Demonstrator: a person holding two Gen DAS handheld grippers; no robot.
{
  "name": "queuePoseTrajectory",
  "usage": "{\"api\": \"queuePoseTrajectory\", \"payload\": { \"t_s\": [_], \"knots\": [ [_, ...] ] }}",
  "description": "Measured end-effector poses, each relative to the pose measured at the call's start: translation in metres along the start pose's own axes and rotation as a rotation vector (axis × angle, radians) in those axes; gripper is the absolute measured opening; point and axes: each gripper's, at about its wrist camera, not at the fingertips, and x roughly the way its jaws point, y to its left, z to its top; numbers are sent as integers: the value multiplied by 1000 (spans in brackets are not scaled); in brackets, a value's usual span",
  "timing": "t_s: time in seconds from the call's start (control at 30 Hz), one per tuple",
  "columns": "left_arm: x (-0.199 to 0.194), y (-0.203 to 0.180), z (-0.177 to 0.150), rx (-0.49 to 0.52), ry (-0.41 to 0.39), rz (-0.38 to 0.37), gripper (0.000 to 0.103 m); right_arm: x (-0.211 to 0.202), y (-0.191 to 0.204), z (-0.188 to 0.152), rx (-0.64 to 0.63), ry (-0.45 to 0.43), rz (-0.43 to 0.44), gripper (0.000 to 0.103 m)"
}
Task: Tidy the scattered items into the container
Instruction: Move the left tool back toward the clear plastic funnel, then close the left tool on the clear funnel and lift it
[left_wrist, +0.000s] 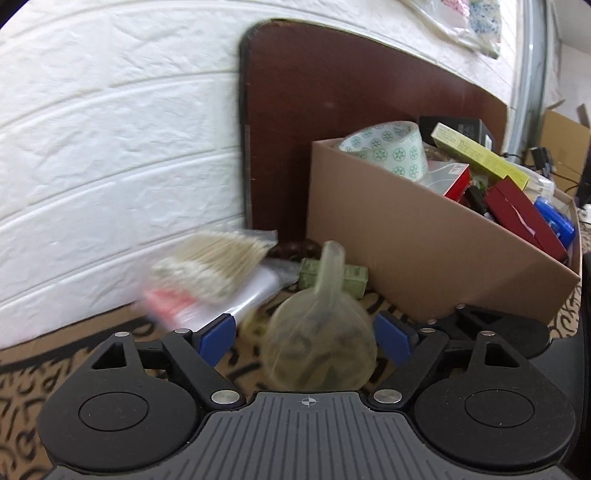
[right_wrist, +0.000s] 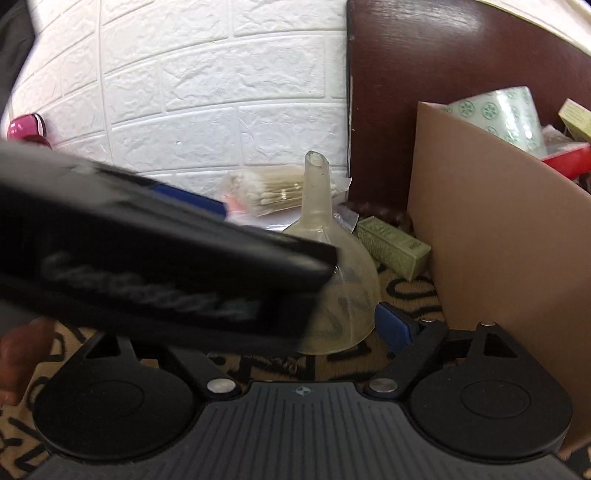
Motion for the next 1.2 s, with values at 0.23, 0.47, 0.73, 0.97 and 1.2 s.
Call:
{"api": "queuePoseTrajectory", "payload": {
  "t_s": [0.23,0.47,0.73,0.97,1.2],
  "knots": [
    [32,15,6,-15,47,-50,89,13,-5,5,-5,21,19,89],
    [25,18,-3,-45,104,-96,78,2,-11,0,-26,40,89,84],
    [-36,-32,-46,-21,127,-88,78,-63,-2,-36,-75,105,182,81],
    [-97,-100,-92,-14,146,-141,79,-140,-2,-82,-57,157,226,79],
    [-126,-117,-104,-75,161,-102,89,-180,-4,-104,-65,163,200,79]
  ]
}}
